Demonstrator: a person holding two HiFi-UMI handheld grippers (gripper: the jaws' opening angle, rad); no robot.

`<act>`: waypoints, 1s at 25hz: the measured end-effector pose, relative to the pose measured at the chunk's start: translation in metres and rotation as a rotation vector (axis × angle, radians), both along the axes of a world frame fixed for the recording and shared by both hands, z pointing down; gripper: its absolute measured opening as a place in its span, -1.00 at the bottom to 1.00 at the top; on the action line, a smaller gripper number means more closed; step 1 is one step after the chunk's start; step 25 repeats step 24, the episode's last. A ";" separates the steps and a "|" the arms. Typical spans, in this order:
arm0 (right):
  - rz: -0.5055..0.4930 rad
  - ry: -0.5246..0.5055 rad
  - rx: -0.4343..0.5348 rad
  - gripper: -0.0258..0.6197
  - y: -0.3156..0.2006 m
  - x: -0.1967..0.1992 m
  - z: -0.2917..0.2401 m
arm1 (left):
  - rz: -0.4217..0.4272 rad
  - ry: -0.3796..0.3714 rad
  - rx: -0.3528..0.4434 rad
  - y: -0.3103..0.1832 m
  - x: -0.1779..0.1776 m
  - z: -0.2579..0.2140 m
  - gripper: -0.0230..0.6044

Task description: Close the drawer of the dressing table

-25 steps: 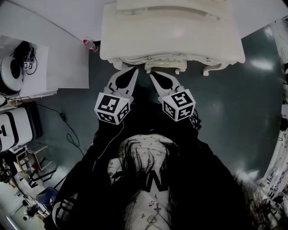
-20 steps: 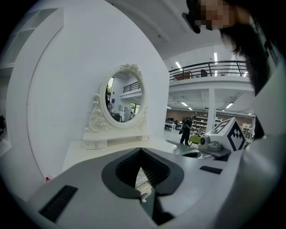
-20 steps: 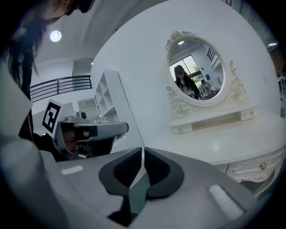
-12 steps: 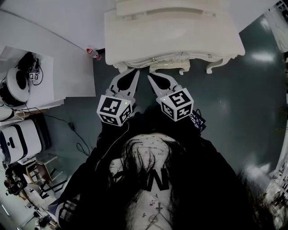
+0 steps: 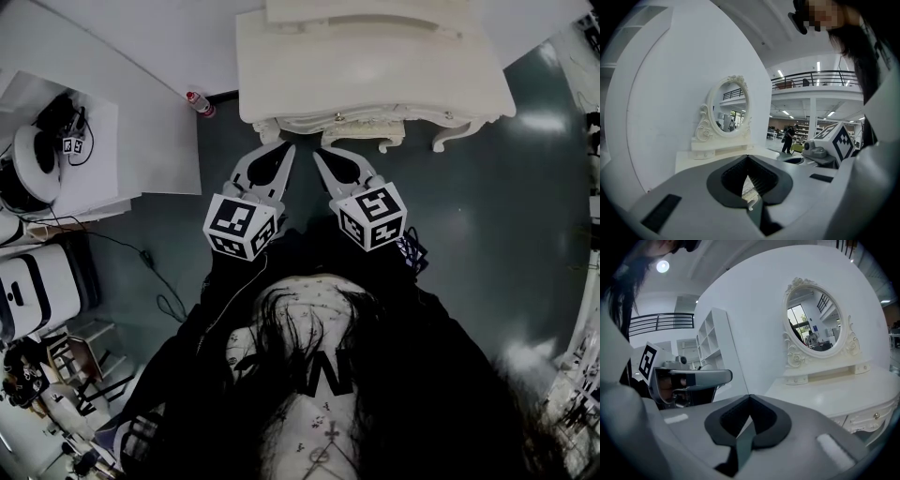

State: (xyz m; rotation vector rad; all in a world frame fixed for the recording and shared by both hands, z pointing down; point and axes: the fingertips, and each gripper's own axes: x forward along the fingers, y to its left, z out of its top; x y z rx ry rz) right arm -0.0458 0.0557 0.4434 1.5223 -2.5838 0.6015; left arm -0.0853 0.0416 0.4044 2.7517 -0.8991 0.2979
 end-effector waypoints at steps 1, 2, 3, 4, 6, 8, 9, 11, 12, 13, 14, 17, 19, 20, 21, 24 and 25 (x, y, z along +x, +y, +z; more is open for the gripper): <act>0.002 0.005 0.000 -0.90 0.000 -0.003 0.000 | 0.003 0.003 -0.001 0.001 -0.003 0.000 -0.93; 0.005 0.010 -0.001 -0.90 0.001 -0.006 -0.001 | 0.006 0.006 -0.001 0.002 -0.007 -0.001 -0.93; 0.007 0.014 -0.001 -0.90 0.001 -0.009 -0.001 | 0.009 0.009 -0.002 0.002 -0.010 -0.001 -0.93; 0.008 0.018 -0.002 -0.90 0.001 -0.012 -0.001 | 0.010 0.011 -0.002 0.003 -0.014 -0.001 -0.93; 0.008 0.025 -0.004 -0.90 0.003 -0.018 -0.001 | 0.010 0.014 -0.004 0.003 -0.021 -0.001 -0.93; 0.007 0.030 -0.008 -0.90 0.005 -0.023 0.000 | 0.008 0.018 -0.008 0.003 -0.026 0.000 -0.93; 0.006 0.033 -0.009 -0.90 0.006 -0.024 0.000 | 0.007 0.021 -0.009 0.003 -0.028 0.001 -0.93; 0.007 0.038 -0.010 -0.90 0.008 -0.025 0.000 | 0.007 0.026 -0.010 0.004 -0.029 0.001 -0.93; 0.008 0.041 -0.011 -0.90 0.009 -0.025 0.000 | 0.009 0.029 -0.009 0.004 -0.029 0.000 -0.93; 0.009 0.045 -0.011 -0.90 0.010 -0.025 0.000 | 0.011 0.032 -0.009 0.004 -0.029 0.000 -0.93; 0.010 0.049 -0.013 -0.90 0.010 -0.025 -0.001 | 0.014 0.035 -0.009 0.005 -0.028 -0.001 -0.93; 0.015 0.061 -0.014 -0.90 0.012 -0.024 -0.001 | 0.024 0.043 -0.006 0.006 -0.027 -0.003 -0.93; 0.012 0.069 -0.009 -0.90 0.012 -0.024 -0.002 | 0.023 0.047 0.000 0.007 -0.026 -0.005 -0.93; 0.006 0.072 -0.005 -0.90 0.012 -0.024 -0.003 | 0.018 0.050 0.004 0.007 -0.027 -0.006 -0.93; -0.001 0.075 -0.001 -0.90 0.011 -0.024 -0.004 | 0.012 0.051 0.008 0.007 -0.027 -0.007 -0.93; -0.027 0.081 0.011 -0.90 0.010 -0.026 -0.005 | -0.012 0.052 0.021 0.007 -0.029 -0.009 -0.93; -0.027 0.081 0.011 -0.90 0.010 -0.026 -0.005 | -0.012 0.052 0.021 0.007 -0.029 -0.009 -0.93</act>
